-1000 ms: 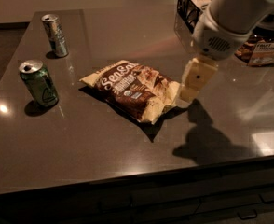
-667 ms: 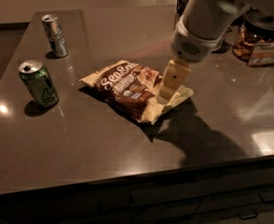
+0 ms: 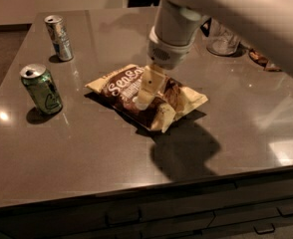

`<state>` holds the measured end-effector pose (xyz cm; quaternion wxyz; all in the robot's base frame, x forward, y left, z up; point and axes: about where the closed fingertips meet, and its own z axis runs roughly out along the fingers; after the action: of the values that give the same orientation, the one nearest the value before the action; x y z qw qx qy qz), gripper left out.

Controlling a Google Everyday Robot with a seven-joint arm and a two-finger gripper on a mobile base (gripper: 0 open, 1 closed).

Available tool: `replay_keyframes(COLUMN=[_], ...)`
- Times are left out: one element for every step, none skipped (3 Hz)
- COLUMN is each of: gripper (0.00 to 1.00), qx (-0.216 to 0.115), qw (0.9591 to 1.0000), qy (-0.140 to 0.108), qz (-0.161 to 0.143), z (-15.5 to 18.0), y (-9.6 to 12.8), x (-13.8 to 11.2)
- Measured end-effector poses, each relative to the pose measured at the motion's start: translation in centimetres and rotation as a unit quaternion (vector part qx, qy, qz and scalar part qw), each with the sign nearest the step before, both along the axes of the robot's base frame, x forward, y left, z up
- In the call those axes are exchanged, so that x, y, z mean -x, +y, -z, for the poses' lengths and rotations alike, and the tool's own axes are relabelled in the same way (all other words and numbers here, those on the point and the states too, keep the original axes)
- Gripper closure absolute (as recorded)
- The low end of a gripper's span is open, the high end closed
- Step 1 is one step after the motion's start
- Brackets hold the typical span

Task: Pick brown chip bag

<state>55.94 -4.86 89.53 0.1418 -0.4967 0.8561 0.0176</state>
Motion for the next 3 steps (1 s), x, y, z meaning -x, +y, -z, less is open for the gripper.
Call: replay_keyframes(gripper=[0.0, 0.0, 0.0], qx=[0.006, 0.014, 0.021], qw=[0.9999, 0.9995, 0.9988], qy=[0.016, 0.029, 0.043], qz=[0.004, 0.006, 0.004], z=[1.1, 2.4, 3.3], y=[1.5, 2.8, 3.4], x=[-1.0, -1.5, -1.5])
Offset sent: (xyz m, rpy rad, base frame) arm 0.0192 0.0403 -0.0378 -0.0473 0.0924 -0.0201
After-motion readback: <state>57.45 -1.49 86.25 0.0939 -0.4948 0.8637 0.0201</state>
